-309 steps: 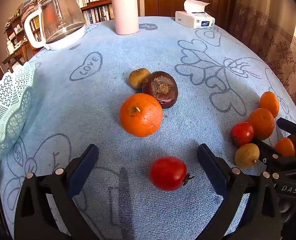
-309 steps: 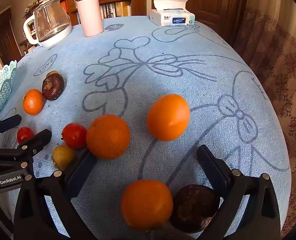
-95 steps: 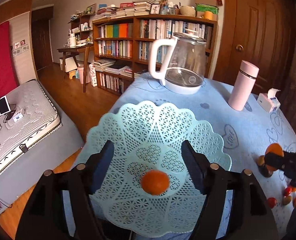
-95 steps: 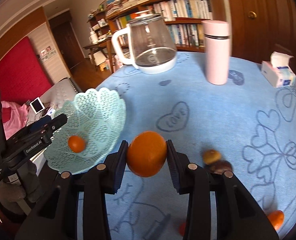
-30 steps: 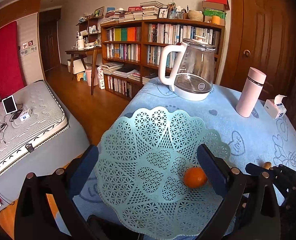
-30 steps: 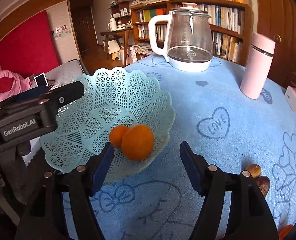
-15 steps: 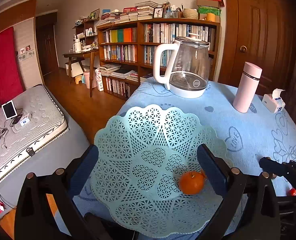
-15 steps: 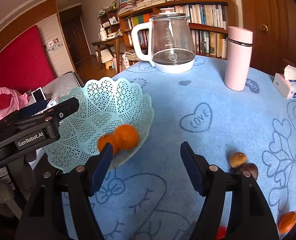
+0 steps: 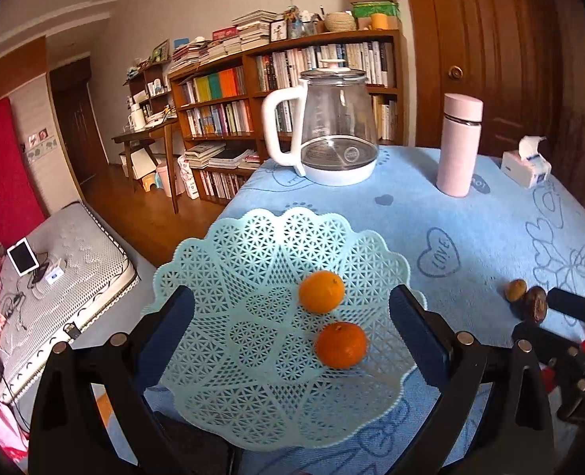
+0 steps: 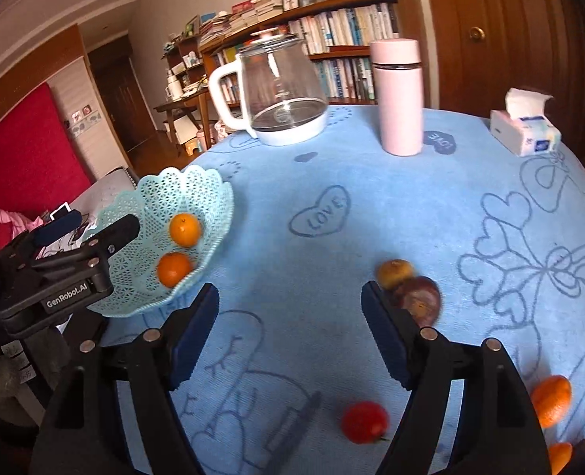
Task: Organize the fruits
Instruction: 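Move the left tool to the dark brown fruit and close on it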
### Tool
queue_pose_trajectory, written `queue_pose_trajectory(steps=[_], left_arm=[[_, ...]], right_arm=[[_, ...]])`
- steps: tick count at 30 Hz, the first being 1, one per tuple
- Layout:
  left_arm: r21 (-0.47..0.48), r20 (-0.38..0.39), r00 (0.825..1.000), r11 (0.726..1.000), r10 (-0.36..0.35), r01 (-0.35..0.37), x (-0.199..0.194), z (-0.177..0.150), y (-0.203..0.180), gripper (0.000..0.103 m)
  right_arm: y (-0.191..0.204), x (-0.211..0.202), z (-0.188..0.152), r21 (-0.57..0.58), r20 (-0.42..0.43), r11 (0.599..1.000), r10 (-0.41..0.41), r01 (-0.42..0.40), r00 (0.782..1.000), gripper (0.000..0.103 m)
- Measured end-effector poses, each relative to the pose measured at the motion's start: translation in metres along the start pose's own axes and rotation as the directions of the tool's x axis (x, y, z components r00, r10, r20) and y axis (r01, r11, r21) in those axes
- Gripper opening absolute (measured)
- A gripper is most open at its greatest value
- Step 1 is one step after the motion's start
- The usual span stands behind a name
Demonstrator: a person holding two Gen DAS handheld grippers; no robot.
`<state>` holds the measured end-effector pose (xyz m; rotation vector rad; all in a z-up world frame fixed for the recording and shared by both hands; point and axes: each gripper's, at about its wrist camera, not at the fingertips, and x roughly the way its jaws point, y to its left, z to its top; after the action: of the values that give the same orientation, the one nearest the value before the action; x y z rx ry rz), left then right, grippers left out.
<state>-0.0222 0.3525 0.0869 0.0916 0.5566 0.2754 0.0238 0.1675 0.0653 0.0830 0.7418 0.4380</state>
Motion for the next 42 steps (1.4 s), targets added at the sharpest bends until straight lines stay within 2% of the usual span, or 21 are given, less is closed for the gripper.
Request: queue_pose_trajectory(steps=[7,16,24,29,34,38,42], left_arm=[[0.033,-0.008,0.999,0.999,-0.038,0.038,-0.003,-0.003,-0.025,0.1],[0.092,-0.012,0.998,0.993,-0.069,0.07,-0.008,-0.001,-0.06,0.1],[0.157,-0.048,0.99,0.977,-0.136,0.142,-0.005,-0.003,-0.107,0.1],[0.195,-0.09,0.979,0.96,-0.185,0.199,0.0,-0.005,-0.14,0.1],[0.224,-0.134,0.964,0.94,-0.231,0.257,0.007,-0.006,-0.169,0.1],[0.229,-0.2,0.939,0.919,-0.279,0.322,0.019,-0.007,-0.191,0.1],[0.236,-0.242,0.925,0.907,-0.293,0.35,0.031,-0.011,-0.208,0.1]], right_arm=[[-0.051,-0.024,-0.007,0.106,0.035,0.993,-0.062,0.058,0.997,0.074],[-0.119,-0.051,-0.017,0.234,0.059,0.963,-0.148,0.131,0.987,0.075],[-0.163,-0.073,-0.029,0.296,0.068,0.937,-0.216,0.188,0.974,0.076],[-0.182,-0.078,-0.036,0.325,0.054,0.925,-0.225,0.196,0.973,0.079],[-0.199,-0.077,-0.042,0.38,0.041,0.91,-0.193,0.163,0.98,0.079],[-0.206,-0.076,-0.045,0.406,0.036,0.902,-0.179,0.149,0.983,0.079],[-0.207,-0.076,-0.047,0.41,0.039,0.901,-0.175,0.144,0.984,0.079]])
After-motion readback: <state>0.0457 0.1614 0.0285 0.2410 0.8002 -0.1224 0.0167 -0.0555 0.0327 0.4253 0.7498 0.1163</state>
